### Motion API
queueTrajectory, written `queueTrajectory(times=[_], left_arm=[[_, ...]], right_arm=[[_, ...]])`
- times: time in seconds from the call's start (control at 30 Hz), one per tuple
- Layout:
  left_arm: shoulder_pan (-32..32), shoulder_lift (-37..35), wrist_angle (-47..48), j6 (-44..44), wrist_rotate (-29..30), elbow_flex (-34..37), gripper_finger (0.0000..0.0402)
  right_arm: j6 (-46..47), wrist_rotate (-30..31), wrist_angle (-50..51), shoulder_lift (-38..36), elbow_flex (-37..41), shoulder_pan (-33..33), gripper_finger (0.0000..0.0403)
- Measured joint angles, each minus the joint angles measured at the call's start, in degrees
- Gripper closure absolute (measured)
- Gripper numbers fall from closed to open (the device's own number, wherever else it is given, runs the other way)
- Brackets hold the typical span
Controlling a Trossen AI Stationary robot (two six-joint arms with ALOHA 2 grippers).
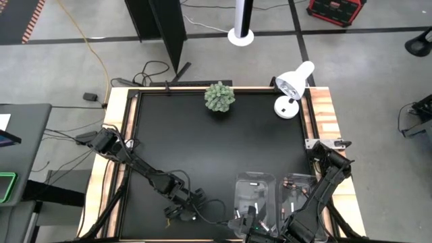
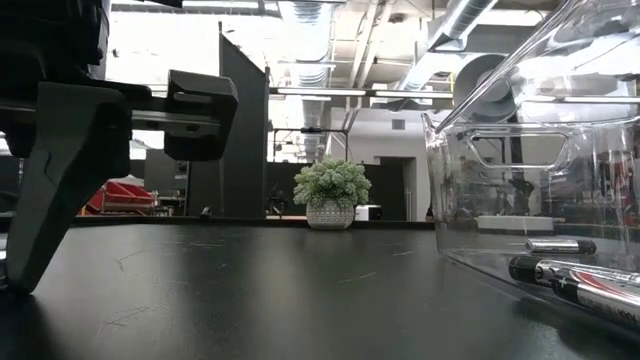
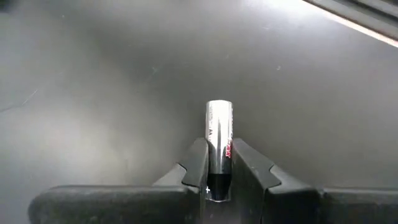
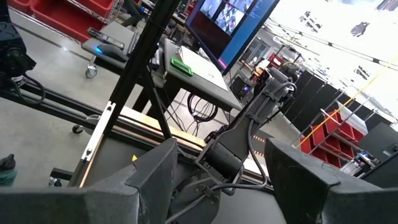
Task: Sort batteries
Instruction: Put the silver battery into the left transparent bin
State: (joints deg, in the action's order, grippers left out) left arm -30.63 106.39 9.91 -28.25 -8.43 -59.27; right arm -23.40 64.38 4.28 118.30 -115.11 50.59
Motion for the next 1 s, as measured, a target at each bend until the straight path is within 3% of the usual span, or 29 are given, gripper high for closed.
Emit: queueTrajectory(times=[0.2, 0.5, 0.6, 0.8, 0.87, 1.0], left_arm=[[0.2, -3.0, 0.2, -0.4, 1.2, 0.1, 0.0359], [1.2, -7.0, -3.2, -0.3, -1.6, 0.1, 0.0359], [1.7, -8.2, -7.0, -0.4, -8.1, 0.1, 0.0359], [3.2, -8.8, -17.4, -0.5, -29.0, 0.0, 0.0359], [3.7, -8.9, -19.8, 0.1, -32.1, 0.0, 0.0359], [4.3, -8.9, -20.0, 0.4, -32.4, -0.1, 0.0359]], right_arm=[[0.0, 0.0, 0.0, 0.0, 0.0, 0.0, 0.0143], [0.0, 0.0, 0.0, 0.0, 0.0, 0.0, 0.0143], [0.0, 0.0, 0.0, 0.0, 0.0, 0.0, 0.0143], [0.0, 0.0, 0.0, 0.0, 0.0, 0.2, 0.0143], [0.0, 0.0, 0.0, 0.0, 0.0, 0.3, 0.0143], [0.0, 0.0, 0.0, 0.0, 0.0, 0.7, 0.0143]])
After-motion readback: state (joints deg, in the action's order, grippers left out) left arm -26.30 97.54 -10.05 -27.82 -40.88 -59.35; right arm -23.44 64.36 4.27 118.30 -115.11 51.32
